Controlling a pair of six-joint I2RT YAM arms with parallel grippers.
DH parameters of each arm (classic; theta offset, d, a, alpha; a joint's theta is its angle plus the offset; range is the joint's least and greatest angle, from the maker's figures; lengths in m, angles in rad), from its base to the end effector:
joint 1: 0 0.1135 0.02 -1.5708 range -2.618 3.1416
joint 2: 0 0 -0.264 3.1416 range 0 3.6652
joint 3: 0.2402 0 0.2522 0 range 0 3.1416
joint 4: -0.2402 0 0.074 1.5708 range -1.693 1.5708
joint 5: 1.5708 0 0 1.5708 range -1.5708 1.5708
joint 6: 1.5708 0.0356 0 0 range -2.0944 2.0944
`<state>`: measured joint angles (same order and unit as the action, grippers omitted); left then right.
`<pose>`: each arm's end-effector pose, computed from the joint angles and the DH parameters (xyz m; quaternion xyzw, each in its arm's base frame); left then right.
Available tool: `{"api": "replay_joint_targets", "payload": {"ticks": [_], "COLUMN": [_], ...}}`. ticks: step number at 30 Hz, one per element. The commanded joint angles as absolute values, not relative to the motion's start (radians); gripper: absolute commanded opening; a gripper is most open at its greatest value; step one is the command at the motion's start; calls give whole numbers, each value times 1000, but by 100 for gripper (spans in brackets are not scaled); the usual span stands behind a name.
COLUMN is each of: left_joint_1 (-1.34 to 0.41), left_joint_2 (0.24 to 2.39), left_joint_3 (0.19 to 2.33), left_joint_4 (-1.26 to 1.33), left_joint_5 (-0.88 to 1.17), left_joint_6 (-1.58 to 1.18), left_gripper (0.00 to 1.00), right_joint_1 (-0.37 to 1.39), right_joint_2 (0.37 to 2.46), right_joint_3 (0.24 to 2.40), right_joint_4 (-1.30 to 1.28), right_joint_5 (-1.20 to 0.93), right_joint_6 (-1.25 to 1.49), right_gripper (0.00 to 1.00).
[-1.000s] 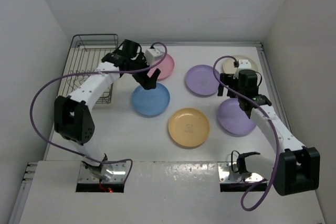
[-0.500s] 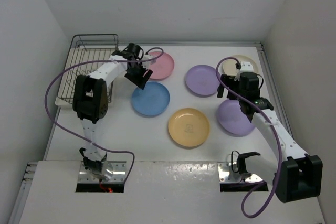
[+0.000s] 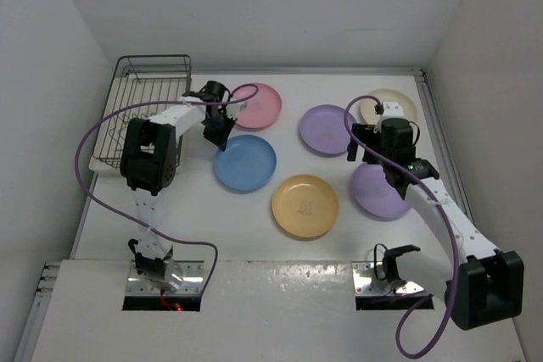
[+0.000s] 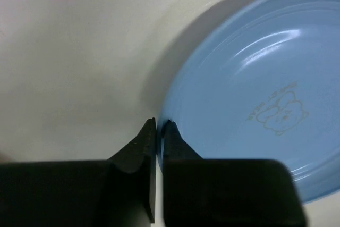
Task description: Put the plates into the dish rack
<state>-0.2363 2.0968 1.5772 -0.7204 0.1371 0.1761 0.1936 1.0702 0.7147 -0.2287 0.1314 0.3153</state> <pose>0.4174 -0.1055 0.1689 0.2125 0.9609 -0.0725 0.1622 0.2315 0.0406 0.2558 0.0845 0.8754 0.0630 0.4719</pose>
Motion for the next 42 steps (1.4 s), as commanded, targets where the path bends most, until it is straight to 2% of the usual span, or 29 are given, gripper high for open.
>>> {"api": "replay_joint_targets", "payload": {"ticks": [1, 5, 11, 14, 16, 19, 21, 24, 28, 34, 42], "left_joint_1": [-229, -229, -265, -241, -216, -140, -56, 84, 244, 281, 305], "left_joint_2": [2053, 1981, 1826, 1767, 1735, 1709, 1661, 1586, 1491, 1460, 1470], "left_joint_3": [1565, 1594, 1808, 1926, 2028, 2085, 2085, 2004, 1780, 1602, 1471], "left_joint_4": [-713, -759, -865, -865, -865, -809, -778, -710, -539, -294, -186], "left_joint_5": [147, 138, 13, -139, -331, -614, -681, -768, -790, -779, -736], "left_joint_6": [161, 152, 176, 211, 239, 291, 339, 386, 455, 554, 545], "left_gripper": [0, 0, 0, 0, 0, 0, 0, 0, 0, 0, 0], "right_joint_1": [204, 202, 228, 255, 261, 279, 291, 307, 342, 419, 521], "right_joint_2": [1045, 1040, 1042, 1045, 1052, 1089, 1112, 1173, 1247, 1344, 1419], "right_joint_3": [752, 758, 784, 785, 779, 813, 837, 893, 956, 1058, 1164], "right_joint_4": [-210, -196, -192, -167, -149, -136, -150, -156, -164, -248, -324], "right_joint_5": [169, 178, 181, 176, 173, 149, 141, 132, 121, 130, 227], "right_joint_6": [325, 321, 321, 321, 318, 301, 284, 278, 281, 259, 218], "right_gripper": [99, 99, 99, 99, 99, 99, 99, 99, 99, 99, 99]}}
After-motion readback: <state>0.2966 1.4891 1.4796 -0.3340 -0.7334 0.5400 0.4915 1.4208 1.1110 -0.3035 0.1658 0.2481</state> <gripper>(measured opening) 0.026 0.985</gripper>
